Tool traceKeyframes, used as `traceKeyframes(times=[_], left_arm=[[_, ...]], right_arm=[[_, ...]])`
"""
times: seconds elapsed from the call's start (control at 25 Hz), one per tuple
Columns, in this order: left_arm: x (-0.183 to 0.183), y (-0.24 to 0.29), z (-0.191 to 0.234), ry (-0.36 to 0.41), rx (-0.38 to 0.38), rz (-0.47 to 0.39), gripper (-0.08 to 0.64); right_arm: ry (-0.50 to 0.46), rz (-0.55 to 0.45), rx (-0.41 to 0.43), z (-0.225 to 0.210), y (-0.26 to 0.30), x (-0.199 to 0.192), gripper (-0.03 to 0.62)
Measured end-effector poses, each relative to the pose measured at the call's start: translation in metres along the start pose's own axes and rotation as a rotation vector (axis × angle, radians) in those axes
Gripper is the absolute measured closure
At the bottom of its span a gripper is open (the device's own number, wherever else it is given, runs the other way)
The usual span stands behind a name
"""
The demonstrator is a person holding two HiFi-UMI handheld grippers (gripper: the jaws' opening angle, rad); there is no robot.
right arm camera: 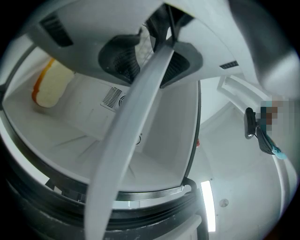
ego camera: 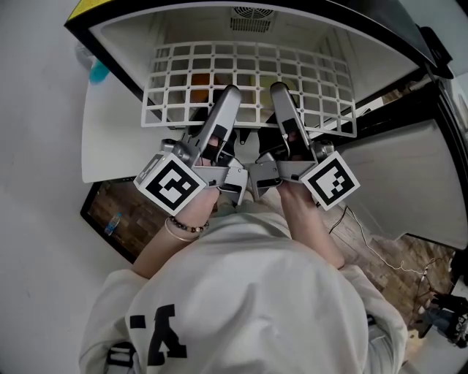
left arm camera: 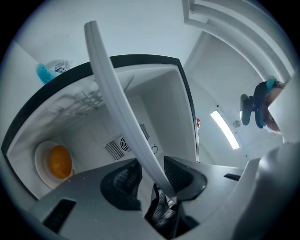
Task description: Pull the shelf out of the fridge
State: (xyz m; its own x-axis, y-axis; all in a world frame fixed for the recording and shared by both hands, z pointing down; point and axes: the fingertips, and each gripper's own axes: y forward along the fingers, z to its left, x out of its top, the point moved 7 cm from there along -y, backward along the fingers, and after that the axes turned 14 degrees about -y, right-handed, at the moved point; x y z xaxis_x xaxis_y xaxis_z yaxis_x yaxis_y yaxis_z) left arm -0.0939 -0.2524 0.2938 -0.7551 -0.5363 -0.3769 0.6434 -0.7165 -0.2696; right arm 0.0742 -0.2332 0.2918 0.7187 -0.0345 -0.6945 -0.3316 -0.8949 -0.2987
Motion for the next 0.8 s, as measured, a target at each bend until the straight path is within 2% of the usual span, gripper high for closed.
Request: traceKeyframes(times=[0.36,0.56,0.8], left_arm=[[-0.004,-0.008,0.0,-0.016,0.012,-0.019,0.416],[-0.012,-0.023,-0.012,-0.068,-0.017,-0.052,0.423],[-0.016,-0.028,-0.014,-0.072,-0.029,-0.061,0.43]], right_arm=[[0.016,0.018,0.004,0.002,-0.005,-0.003,0.46],[0.024,0.028,0.015,0.017,-0.019,-0.003,0.465],[0.026,0.035,0.02,0.018,-0.025,-0.005,0.466]])
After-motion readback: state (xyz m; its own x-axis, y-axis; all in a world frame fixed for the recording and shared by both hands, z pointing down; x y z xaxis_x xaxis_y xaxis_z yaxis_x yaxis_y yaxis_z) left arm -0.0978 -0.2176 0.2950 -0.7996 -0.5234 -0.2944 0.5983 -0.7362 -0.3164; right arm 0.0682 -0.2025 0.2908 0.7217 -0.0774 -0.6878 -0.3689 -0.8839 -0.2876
